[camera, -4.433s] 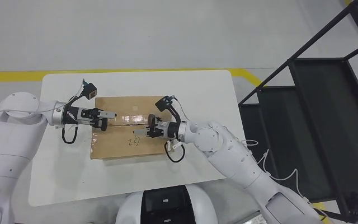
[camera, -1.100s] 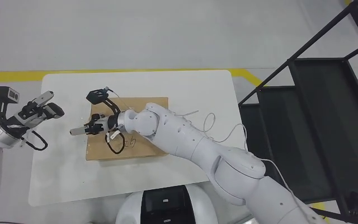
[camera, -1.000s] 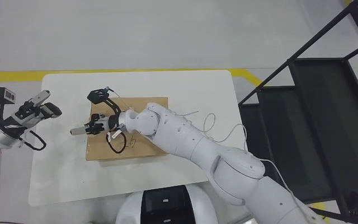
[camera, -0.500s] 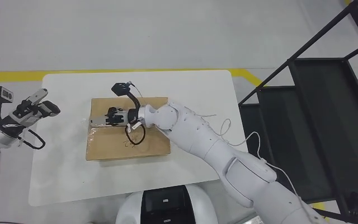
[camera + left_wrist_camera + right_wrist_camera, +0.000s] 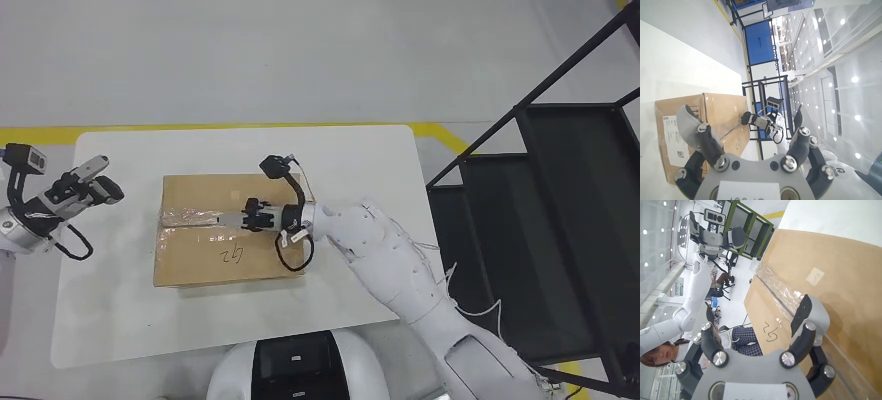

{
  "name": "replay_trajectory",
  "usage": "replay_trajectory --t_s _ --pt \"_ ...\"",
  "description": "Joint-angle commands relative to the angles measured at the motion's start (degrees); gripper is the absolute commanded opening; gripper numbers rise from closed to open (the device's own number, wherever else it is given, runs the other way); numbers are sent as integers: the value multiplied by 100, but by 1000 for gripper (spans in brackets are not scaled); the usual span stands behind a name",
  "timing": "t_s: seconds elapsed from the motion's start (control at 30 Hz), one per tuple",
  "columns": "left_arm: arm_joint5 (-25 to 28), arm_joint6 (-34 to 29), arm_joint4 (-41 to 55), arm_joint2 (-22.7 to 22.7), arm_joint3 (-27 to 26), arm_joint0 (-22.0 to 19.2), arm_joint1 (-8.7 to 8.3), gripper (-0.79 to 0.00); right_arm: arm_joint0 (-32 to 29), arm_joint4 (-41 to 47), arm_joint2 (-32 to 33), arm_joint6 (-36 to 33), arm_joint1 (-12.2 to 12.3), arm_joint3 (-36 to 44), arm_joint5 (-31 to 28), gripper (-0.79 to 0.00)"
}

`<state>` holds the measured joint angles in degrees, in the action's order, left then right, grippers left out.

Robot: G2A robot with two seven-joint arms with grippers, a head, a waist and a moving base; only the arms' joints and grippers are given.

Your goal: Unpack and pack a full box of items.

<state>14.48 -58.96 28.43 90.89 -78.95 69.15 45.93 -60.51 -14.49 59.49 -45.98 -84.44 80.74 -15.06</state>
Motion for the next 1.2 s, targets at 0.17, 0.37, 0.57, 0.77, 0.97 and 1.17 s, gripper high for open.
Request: replay_trajectory --t_s 0.17,0.37,0.57,0.77,0.97,1.17 --pt "28 -1058 -179 -687 -43 -593 58 0 -1101 549 994 -359 289 1195 -534 0" --pt "-296 -1495 -559 -1711 232 -1352 224 0 -1828 974 1943 -497 496 1812 -905 0" --pt "-260 -1824 -688 -2696 648 -2074 477 0 -2153 1413 2479 -512 618 1892 -1165 0" --pt "-210 -1783 -742 -3107 1194 -2455 631 0 -2290 1670 2603 -603 696 1905 -1352 0" --pt "-185 -1933 -778 -2939 1516 -2407 571 0 -2291 2233 2525 -800 750 1886 -1601 0" --pt "-201 -1937 -925 -2282 1335 -1900 325 0 -2243 2710 2606 -882 814 1799 -1793 0"
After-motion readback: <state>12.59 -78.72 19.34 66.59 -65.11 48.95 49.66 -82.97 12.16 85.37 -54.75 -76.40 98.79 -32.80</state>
